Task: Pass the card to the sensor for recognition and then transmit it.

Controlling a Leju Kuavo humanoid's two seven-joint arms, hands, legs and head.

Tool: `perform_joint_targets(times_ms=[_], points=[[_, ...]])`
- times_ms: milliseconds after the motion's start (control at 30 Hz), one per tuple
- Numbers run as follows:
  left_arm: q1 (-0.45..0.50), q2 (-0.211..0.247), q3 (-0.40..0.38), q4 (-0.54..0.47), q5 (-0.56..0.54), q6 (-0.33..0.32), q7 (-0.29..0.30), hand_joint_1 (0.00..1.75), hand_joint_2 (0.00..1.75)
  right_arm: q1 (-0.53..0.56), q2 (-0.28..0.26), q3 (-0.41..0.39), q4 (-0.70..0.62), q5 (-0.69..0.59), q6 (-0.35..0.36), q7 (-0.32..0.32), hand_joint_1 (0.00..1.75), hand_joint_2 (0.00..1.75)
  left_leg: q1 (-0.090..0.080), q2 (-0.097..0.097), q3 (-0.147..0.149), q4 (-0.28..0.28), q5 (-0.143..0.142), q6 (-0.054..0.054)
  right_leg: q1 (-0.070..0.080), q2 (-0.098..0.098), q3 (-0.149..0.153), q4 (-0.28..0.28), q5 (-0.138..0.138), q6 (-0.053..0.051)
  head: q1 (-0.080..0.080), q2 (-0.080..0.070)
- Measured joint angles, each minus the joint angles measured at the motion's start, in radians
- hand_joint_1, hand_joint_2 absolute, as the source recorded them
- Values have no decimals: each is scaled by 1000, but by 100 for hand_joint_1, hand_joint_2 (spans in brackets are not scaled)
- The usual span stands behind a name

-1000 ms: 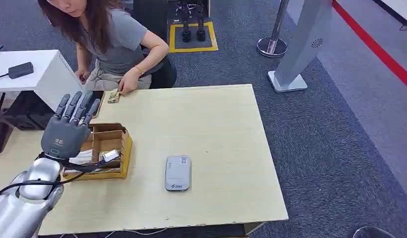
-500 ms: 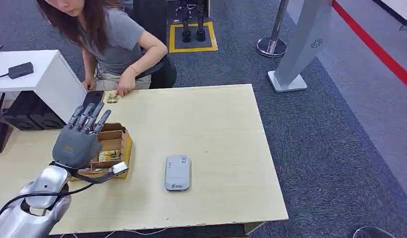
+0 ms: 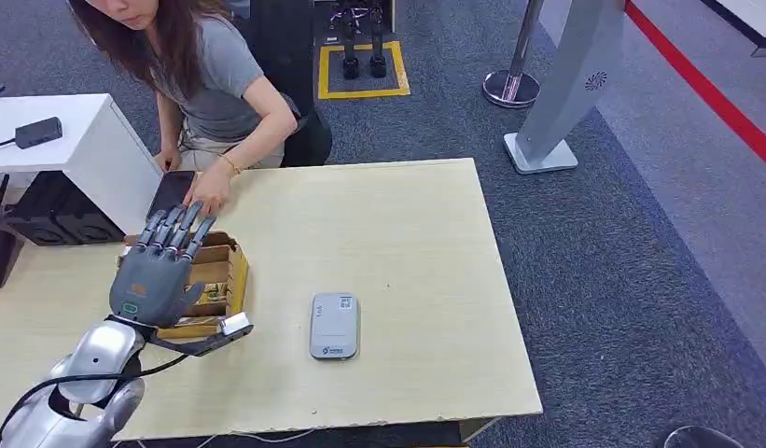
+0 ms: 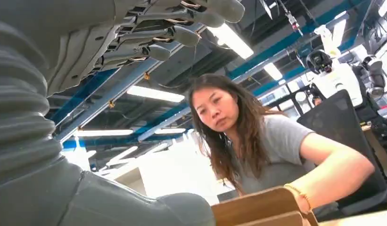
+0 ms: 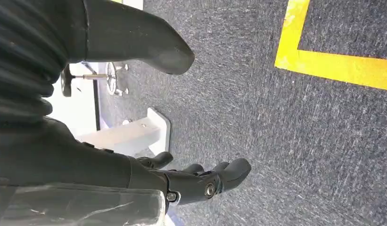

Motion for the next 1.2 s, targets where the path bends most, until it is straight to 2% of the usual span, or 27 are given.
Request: perform_joint_targets(times_ms=[167, 233, 567, 800, 1000, 1200], points=[[7, 3, 0, -9, 5, -5, 0, 0, 175, 0, 0, -2, 0, 0, -1, 0, 0, 175, 0, 0, 0, 0, 0, 0, 0, 0, 0, 0, 0, 0, 0, 0], [38, 30, 0, -50, 26, -27, -10, 0, 175, 3, 3, -10, 0, 4, -2, 0, 0, 175, 0, 0, 0, 0, 0, 0, 0, 0, 0, 0, 0, 0, 0, 0], [148, 127, 3, -126, 29, -45, -11, 0, 175, 5, 8, -31, 0, 5, -5, 6, 0, 175, 0, 0, 0, 0, 0, 0, 0, 0, 0, 0, 0, 0, 0, 0], [229, 175, 41, -190, 39, -50, 0, 0, 175, 6, 14, -37, 0, 6, -10, 6, 0, 175, 0, 0, 0, 0, 0, 0, 0, 0, 0, 0, 0, 0, 0, 0], [289, 192, 80, -239, 40, -50, 1, 0, 175, 6, 19, -45, 0, 21, -13, 6, 0, 175, 0, 0, 0, 0, 0, 0, 0, 0, 0, 0, 0, 0, 0, 0], [300, 189, 95, -244, 49, -79, -14, 0, 175, 6, 19, -47, 0, 36, -12, 5, 0, 175, 0, 0, 0, 0, 0, 0, 0, -1, 0, 0, 0, 0, 0, 0]])
